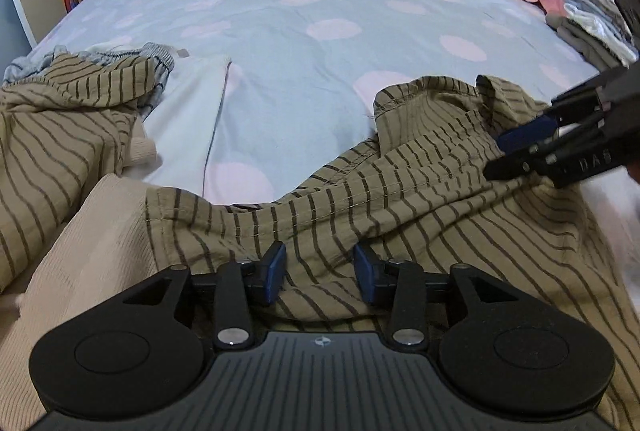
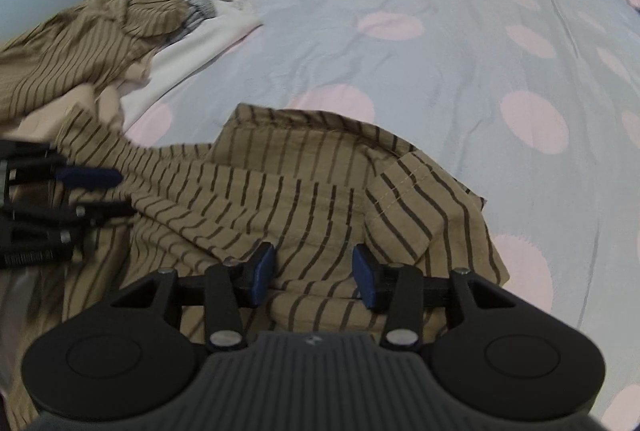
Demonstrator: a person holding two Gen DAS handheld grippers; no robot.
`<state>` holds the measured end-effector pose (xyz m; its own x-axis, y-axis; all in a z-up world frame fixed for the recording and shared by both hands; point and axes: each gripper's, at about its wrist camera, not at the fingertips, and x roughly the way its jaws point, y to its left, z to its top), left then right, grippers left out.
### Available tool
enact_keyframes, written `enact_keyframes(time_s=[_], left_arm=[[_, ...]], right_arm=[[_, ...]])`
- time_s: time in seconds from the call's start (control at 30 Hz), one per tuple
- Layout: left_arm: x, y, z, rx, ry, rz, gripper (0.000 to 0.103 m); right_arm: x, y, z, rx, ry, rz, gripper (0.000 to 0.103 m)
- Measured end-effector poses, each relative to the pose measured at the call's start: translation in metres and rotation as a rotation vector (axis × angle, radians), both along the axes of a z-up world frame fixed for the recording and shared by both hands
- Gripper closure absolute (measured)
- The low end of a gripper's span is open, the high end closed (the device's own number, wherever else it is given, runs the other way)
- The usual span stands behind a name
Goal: Fold clothes
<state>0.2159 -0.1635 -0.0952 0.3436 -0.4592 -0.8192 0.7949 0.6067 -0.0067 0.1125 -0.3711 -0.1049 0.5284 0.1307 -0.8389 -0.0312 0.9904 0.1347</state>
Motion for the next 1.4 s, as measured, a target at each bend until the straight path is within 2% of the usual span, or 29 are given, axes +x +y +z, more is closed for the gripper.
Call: enact_keyframes(time_s=[0.1,0.23,0.33,0.4,0.5,0.57,0.63,0.83,1.03,1.13,1.2,1.23,1.33,1.4], left_arm=[[0.007,0.004,0.009,-0.059,0.033,0.025,0.066],[0.022,0.006,0.020,-0.115,0.080,0.096,0.064],[0.035,0.001,0.014,-0.090,0.112,0.202,0.066],[0.036,-0.005,0.007,-0.063,0.118,0.202,0.067],[0.027,-0.013,-0.001,-0.012,0.050,0.180,0.082],[0.019,-0.018,-0.002,0.011,-0.013,0.165,0.102],[0.017,-0.018,0.001,0.011,-0.042,0.167,0.103],[0.032,0.003,0.028,-0.105,-0.048,0.241,0.103],[0.056,-0.006,0.028,-0.095,-0.058,0.300,0.103],[0.060,-0.013,0.015,-0.031,-0.071,0.281,0.103],[0.060,-0.012,0.012,-0.016,-0.049,0.271,0.103],[0.059,-0.009,0.013,-0.019,-0.052,0.270,0.099],[0.055,0.004,0.021,-0.055,-0.047,0.267,0.087],[0.050,0.013,0.030,-0.076,-0.046,0.273,0.085]], right_arm=[[-0.001,-0.002,0.002,0.017,-0.003,0.001,0.057],[0.006,-0.011,0.009,0.093,-0.002,-0.051,0.057],[0.012,-0.008,0.006,0.100,0.009,-0.070,0.057],[0.016,-0.003,0.001,0.084,0.025,-0.075,0.059],[0.011,0.011,-0.003,-0.022,-0.011,-0.031,0.073],[0.008,0.019,-0.001,-0.081,-0.040,0.006,0.093],[0.008,0.021,0.005,-0.102,-0.057,0.009,0.100],[0.009,0.010,0.037,-0.095,-0.162,0.007,0.102],[0.041,0.008,0.041,-0.100,-0.199,-0.026,0.103],[0.057,0.008,0.032,-0.091,-0.188,-0.047,0.103],[0.065,0.008,0.027,-0.075,-0.167,-0.067,0.098],[0.066,0.005,0.027,-0.059,-0.160,-0.079,0.097],[0.061,-0.009,0.033,-0.012,-0.162,-0.114,0.078],[0.052,-0.017,0.039,-0.012,-0.167,-0.129,0.078]])
